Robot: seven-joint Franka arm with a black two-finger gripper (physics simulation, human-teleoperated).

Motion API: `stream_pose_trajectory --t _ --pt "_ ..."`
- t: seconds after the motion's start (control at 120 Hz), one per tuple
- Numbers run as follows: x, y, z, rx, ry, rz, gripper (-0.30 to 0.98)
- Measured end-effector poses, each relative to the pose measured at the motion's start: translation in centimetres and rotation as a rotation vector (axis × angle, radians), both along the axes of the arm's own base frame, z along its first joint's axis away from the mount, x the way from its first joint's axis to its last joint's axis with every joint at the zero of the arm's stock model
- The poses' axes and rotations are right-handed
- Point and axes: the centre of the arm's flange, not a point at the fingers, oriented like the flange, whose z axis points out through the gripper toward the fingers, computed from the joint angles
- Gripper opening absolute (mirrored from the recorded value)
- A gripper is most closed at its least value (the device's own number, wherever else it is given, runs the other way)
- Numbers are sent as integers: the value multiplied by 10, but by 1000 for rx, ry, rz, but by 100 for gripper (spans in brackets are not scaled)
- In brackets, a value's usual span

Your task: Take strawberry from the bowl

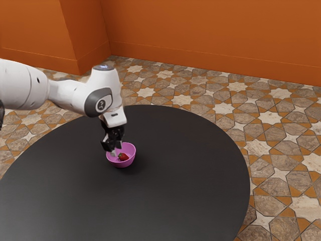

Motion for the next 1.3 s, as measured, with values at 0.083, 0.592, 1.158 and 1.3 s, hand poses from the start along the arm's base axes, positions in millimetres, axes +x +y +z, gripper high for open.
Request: stream_pose_trajectory --t 0.083,0.592,1.158,1.3 --pt "7 3 -8 -5 -13 -38 27" --pt "11 11 -35 -75 -14 -33 20" --pt "15 12 -9 -72 -69 -38 -5" --pt "16 -72 55 -110 -158 -168 -9"
